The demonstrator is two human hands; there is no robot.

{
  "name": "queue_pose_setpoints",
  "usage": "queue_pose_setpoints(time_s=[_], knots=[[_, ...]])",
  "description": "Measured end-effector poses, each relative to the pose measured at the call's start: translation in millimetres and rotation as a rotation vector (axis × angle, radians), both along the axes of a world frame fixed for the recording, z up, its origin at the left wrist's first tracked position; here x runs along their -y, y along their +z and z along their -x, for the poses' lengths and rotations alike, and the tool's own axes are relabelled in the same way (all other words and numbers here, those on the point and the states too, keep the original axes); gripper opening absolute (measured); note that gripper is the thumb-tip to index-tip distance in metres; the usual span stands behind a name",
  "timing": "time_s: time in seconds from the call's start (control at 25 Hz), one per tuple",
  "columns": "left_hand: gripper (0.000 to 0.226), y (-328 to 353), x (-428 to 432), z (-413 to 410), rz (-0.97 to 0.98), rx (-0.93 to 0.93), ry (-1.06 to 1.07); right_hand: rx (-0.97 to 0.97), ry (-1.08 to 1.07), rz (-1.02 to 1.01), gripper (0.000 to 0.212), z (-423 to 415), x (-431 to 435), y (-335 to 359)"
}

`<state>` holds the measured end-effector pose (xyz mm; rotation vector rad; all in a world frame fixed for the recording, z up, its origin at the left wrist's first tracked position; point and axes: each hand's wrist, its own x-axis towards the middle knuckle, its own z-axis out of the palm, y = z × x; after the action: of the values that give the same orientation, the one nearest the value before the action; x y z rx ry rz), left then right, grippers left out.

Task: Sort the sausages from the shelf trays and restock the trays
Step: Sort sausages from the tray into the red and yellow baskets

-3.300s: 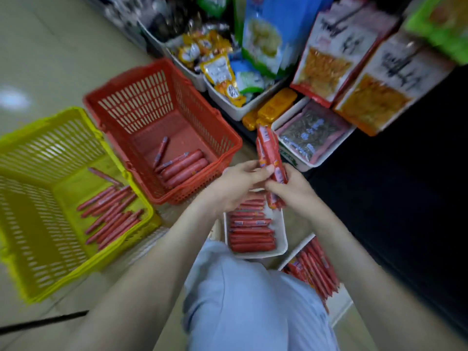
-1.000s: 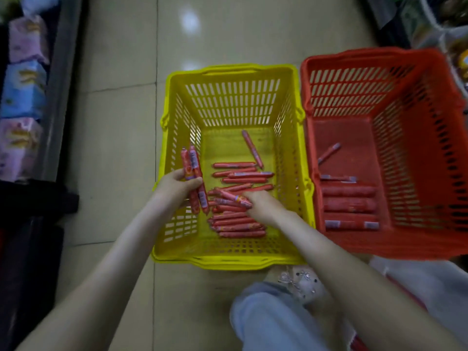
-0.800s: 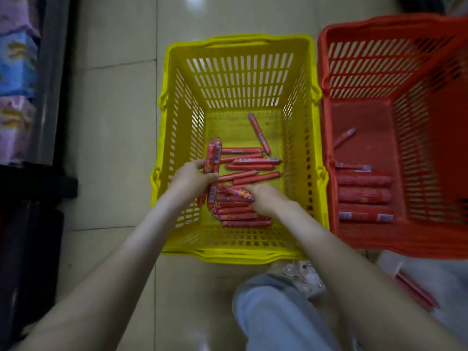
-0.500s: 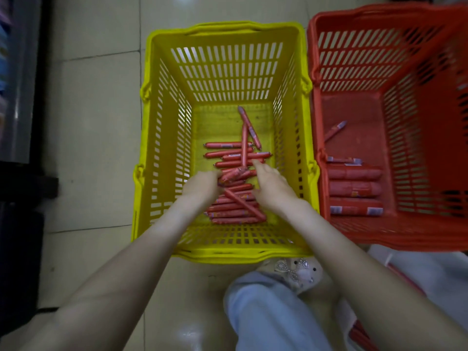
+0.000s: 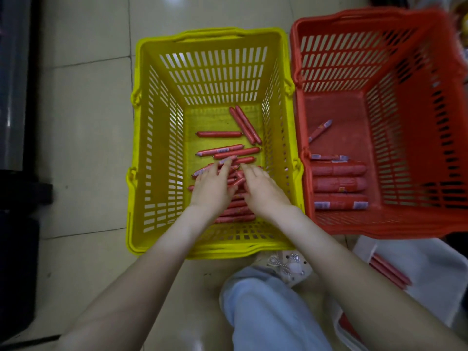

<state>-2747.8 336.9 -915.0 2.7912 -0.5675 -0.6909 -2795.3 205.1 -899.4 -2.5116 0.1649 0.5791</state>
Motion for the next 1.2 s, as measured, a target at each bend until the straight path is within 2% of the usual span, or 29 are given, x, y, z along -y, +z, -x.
queue_pose_setpoints(time_s=[0.16, 0.24, 0.36, 0.48, 0.56, 0.64, 0.72, 0.8, 0.84, 0.96, 1.12, 1.2], knots=[[0.064, 63.3, 30.8, 32.6, 0.183, 0.176, -0.032, 0.25, -0.064, -0.042, 0.058, 31.7, 35.1, 69.9], [0.057, 93.7, 47.8, 52.3, 0.287, 0.279, -0.115, 0.337, -0.089, -0.009, 0.056, 59.6, 64.5, 105.5], [0.046, 131.6, 88.8, 97.0, 0.477, 0.412, -0.338, 0.346, -0.218, 0.096, 0.056, 128.5, 112.4, 131.8], [0.039, 137.3, 132.9, 153.4, 0.621, 0.425, -0.655, 0.353, -0.419, 0.137, 0.056, 209.4, 146.4, 117.9], [0.039, 109.3, 155.3, 187.5, 0.589, 0.34, -0.916, 0.261, -0.583, 0.141, 0.055, 268.1, 156.9, 86.3], [0.044, 66.2, 171.4, 212.3, 0.452, 0.212, -1.11, 0.161, -0.682, 0.162, 0.058, 324.1, 161.7, 42.0], [0.051, 21.9, 188.1, 226.3, 0.258, 0.158, -1.199, 0.037, -0.614, 0.179, 0.069, 367.4, 164.2, -6.4], [0.061, -17.9, 194.2, 230.5, 0.078, 0.122, -1.203, -0.157, -0.453, 0.185, 0.081, 390.8, 161.2, -49.6], [0.066, -34.4, 195.6, 231.6, 0.048, 0.129, -1.182, -0.232, -0.362, 0.2, 0.088, 396.8, 157.8, -67.2], [0.066, -69.0, 192.5, 236.0, 0.029, 0.161, -1.147, -0.254, -0.178, 0.275, 0.104, 400.8, 146.9, -108.9], [0.065, -85.3, 188.5, 241.1, 0.151, 0.19, -1.091, -0.013, -0.215, 0.447, 0.079, 393.8, 158.3, -137.9], [0.063, -83.6, 191.7, 242.9, 0.195, 0.162, -1.047, 0.018, -0.283, 0.52, 0.068, 382.3, 165.5, -139.0]])
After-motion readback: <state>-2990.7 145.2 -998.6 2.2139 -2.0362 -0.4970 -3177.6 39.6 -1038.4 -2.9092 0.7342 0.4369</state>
